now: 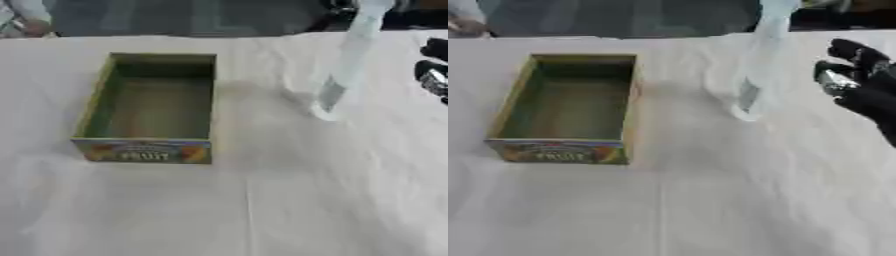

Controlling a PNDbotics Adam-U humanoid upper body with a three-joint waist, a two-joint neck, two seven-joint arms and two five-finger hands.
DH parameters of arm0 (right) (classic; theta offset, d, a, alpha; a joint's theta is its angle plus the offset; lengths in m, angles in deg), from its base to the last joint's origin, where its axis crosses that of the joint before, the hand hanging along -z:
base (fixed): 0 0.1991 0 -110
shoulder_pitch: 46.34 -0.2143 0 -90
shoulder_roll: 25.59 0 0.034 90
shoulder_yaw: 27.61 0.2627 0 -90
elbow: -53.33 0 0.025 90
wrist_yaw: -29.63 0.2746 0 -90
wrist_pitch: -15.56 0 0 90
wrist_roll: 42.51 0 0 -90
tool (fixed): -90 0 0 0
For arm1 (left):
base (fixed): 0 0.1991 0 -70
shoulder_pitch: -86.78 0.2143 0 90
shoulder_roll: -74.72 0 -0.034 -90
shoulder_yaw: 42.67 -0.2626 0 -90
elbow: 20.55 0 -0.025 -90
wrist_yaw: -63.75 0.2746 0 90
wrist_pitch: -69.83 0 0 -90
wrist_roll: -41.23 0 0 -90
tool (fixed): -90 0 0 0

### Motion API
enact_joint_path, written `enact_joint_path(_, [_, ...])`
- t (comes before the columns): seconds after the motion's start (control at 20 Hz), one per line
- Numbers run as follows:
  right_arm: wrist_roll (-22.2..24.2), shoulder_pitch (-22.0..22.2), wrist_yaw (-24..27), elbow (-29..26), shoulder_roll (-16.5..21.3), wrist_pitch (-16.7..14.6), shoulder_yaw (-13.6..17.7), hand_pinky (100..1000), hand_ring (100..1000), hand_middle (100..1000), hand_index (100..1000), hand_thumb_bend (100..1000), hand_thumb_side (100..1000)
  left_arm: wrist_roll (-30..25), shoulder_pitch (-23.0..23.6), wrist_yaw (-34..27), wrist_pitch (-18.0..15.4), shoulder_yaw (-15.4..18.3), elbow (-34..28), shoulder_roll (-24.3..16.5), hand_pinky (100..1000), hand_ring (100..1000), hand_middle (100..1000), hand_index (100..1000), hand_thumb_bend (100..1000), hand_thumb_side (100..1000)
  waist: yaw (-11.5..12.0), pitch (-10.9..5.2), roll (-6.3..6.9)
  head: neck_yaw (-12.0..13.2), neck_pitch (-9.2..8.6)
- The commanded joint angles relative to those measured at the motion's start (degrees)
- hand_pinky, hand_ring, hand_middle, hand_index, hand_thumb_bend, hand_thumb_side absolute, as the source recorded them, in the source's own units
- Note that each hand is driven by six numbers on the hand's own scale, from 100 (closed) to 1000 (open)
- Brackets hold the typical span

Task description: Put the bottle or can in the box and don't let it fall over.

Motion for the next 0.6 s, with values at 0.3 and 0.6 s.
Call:
enact_joint_path(0.3, [-0.02,-0.68,-0.55,-1.28,0.99,0.11,0.43,967,1000,1000,1000,100,387,-0.01,-0.49,0.36,0.32,0.67,-1.13,-0.93,1000,753,691,896,100,580,0.16,-1.24,-0.1,0.58,-0.55])
enact_joint_path(0.6, [0.34,-1.22,-0.92,-1.28,0.95,1.43,-0.03,968,1000,1000,1000,100,387,-0.22,-0.48,0.35,0.47,0.6,-1.0,-0.81,1000,751,688,895,100,580,0.26,-1.35,-0.09,0.28,-0.85])
